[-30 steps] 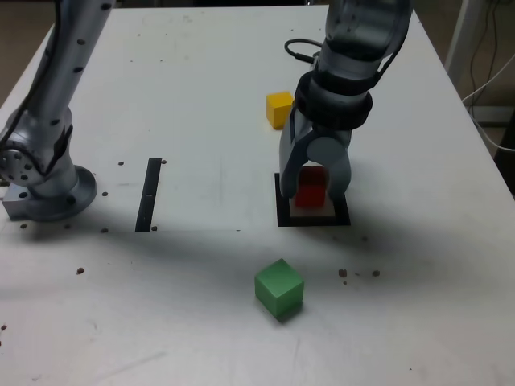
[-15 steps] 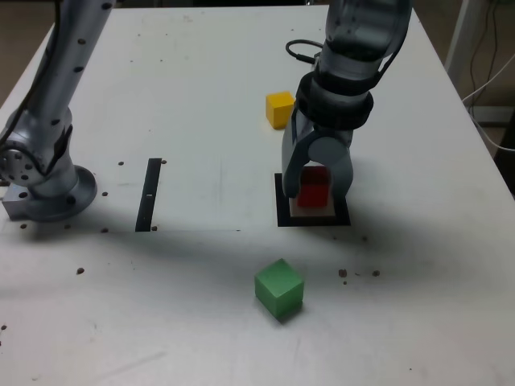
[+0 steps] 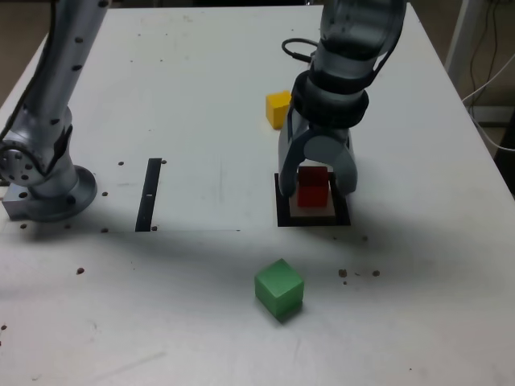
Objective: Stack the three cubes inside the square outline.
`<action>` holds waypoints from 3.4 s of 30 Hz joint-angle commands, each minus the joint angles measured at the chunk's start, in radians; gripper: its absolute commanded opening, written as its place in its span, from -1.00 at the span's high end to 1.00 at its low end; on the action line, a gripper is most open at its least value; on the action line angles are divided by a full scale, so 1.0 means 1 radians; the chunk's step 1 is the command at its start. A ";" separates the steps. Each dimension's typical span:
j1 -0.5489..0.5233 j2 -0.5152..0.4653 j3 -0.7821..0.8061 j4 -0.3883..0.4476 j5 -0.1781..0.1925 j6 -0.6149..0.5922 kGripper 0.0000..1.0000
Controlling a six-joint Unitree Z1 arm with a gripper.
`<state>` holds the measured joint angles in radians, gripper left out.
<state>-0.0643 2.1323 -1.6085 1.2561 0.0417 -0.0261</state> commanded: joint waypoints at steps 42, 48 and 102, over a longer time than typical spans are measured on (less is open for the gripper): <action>0.444 -0.117 0.058 0.040 0.121 0.213 -0.99; 0.464 -0.065 0.025 0.035 0.120 0.229 -0.99; 0.485 0.062 -0.071 0.058 0.069 0.262 0.51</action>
<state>0.4185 2.1955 -1.6746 1.3102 0.1122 0.2334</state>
